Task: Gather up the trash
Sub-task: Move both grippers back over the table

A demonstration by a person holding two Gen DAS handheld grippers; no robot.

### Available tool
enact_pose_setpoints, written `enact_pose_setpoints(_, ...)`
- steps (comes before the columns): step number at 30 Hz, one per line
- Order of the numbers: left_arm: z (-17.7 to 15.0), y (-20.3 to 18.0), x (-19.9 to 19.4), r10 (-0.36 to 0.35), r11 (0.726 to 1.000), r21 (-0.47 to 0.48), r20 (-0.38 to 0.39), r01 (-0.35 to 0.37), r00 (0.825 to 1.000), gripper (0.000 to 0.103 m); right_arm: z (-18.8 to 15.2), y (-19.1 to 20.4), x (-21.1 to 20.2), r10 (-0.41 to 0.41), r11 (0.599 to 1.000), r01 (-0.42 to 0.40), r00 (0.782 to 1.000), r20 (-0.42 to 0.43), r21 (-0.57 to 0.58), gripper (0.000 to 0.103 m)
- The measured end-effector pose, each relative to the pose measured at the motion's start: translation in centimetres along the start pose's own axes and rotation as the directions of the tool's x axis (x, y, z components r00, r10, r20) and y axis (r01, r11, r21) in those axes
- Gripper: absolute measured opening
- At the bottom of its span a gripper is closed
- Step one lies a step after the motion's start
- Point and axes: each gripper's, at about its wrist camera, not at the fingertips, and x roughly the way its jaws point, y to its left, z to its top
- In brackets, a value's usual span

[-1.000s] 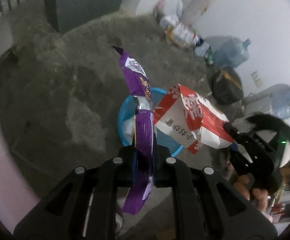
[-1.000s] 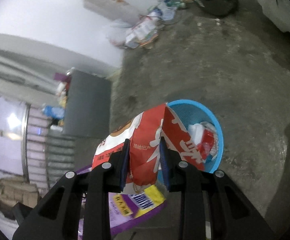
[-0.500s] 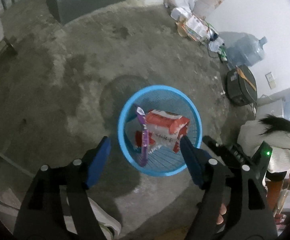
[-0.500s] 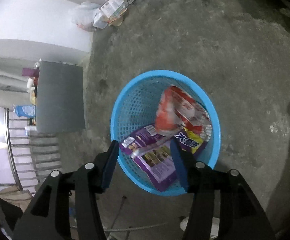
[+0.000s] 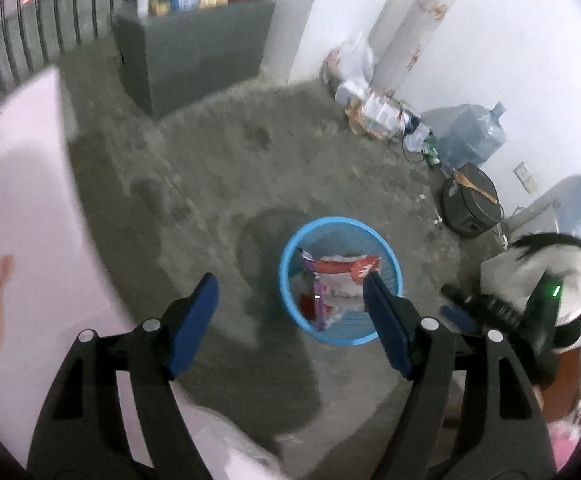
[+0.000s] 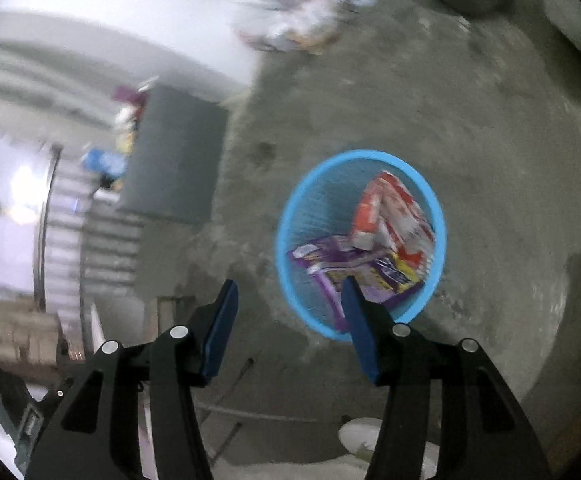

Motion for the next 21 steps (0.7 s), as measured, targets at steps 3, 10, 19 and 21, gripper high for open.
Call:
enact_pose_setpoints(3,-1.7,1.5,-5.1,0.034,0.999,0.032,0.082,-0.036,0.996,0.070,-0.5,3.4,-1.9,0.032,0.993,-0.031,0.999,0.005,-0.113,0.053)
enact_pose_setpoints(10,-8.1,10.3,-17.8,0.135,0.988,-0.110,0.301,-0.106,0.944,0.073,-5.2,16.0,-4.2,0.146,0.884,-0.168,0.986,-0.084,-0.436,0.053)
enact_pose_setpoints(19,-18.7,26.7,-28.5,0.427,0.843,-0.487,0.346,-0.229,0.835,0.073,-15.6,32.2,0.3,0.246,0.644,-0.428,0.901,-0.358,-0.634,0.060)
enact_pose_setpoints(21,-20.4,30.0,-29.2,0.457,0.800,-0.554,0.313,-0.231,0.832,0.073,-17.6,35.7,2.6,0.251,0.608,-0.482,0.871,-0.423,-0.631,0.063)
